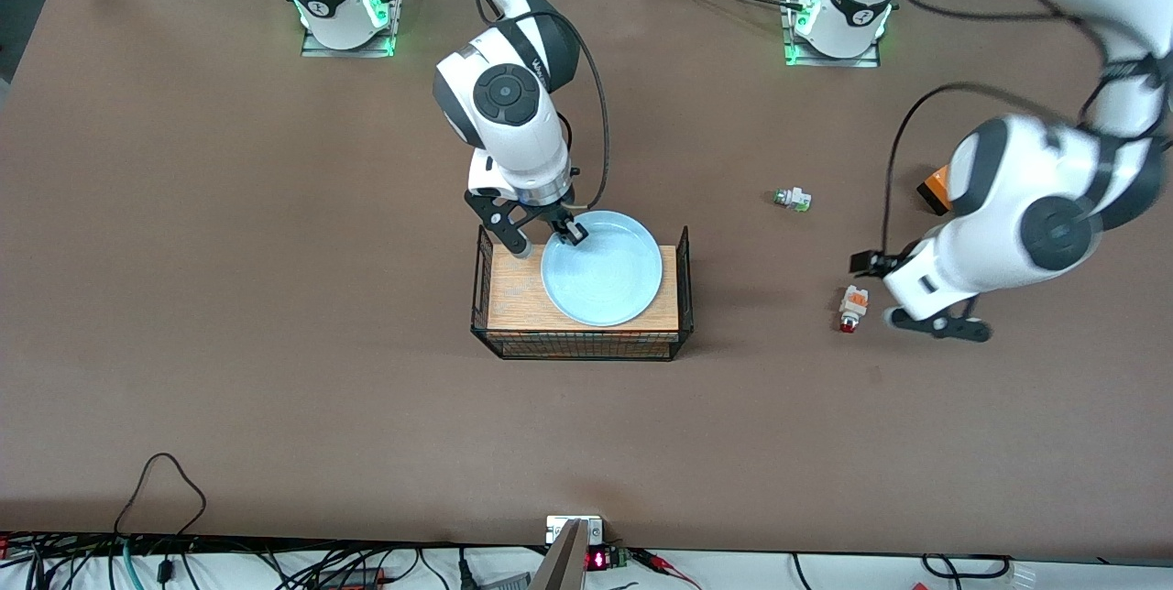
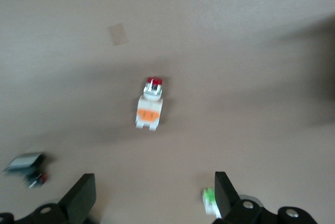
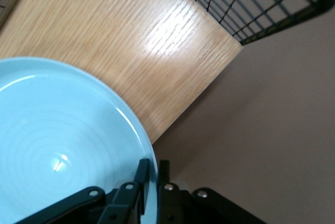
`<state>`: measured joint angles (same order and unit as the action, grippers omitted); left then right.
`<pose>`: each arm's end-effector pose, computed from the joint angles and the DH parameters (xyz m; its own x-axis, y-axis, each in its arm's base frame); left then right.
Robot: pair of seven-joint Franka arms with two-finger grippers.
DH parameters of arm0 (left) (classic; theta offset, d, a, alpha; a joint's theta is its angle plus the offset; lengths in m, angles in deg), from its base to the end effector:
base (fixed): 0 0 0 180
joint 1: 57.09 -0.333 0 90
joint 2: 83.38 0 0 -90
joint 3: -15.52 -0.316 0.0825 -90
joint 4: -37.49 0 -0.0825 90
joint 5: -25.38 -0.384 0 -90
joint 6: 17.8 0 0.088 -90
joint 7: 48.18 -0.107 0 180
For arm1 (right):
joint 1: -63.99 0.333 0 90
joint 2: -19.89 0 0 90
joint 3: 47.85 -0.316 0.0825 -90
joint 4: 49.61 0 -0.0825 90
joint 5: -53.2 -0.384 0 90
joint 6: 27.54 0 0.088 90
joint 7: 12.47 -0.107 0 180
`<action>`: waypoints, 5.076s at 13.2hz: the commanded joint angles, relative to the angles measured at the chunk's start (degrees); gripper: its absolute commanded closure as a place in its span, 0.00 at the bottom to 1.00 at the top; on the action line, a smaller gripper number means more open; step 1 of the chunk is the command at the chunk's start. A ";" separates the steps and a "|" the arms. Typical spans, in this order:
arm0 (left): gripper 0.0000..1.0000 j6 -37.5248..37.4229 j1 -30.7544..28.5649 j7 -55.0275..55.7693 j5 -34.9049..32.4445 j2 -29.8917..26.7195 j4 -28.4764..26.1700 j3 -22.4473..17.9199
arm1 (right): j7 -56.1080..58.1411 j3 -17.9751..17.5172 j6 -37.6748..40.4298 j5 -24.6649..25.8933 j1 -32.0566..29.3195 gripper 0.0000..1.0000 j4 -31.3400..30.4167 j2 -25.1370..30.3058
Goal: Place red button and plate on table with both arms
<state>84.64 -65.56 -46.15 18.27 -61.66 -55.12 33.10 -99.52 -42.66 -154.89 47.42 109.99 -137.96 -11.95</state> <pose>0.6372 -0.0705 0.3995 0.9711 -0.1479 -0.1873 -0.1522 -0.9883 -0.0086 0.5293 0.4746 0.3422 0.6638 -0.7472 -0.0330 -0.7442 -0.6555 -0.1284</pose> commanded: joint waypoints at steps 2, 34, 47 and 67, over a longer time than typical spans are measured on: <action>0.00 -17.23 -0.58 -0.72 -0.62 -2.55 11.46 2.38 | -0.57 -0.10 0.60 -0.37 0.41 1.00 -0.52 0.72; 0.00 -1.72 12.17 -5.11 6.05 -16.89 -3.45 -19.16 | 102.67 0.25 -0.14 -3.97 -46.25 1.00 -31.42 14.19; 0.00 -1.45 12.08 -5.20 6.14 -16.62 -3.28 -19.24 | 86.54 -0.36 18.42 -4.06 -42.75 0.00 -15.83 17.96; 0.00 -1.80 11.38 -5.38 6.05 -16.97 -3.28 -19.33 | 86.97 3.51 38.57 4.90 -39.49 0.00 -6.41 32.02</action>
<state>83.76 -53.93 -50.59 25.36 -79.13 -59.92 13.62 -12.46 -38.84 -116.05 51.28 70.23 -142.70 18.61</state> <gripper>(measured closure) 0.000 0.000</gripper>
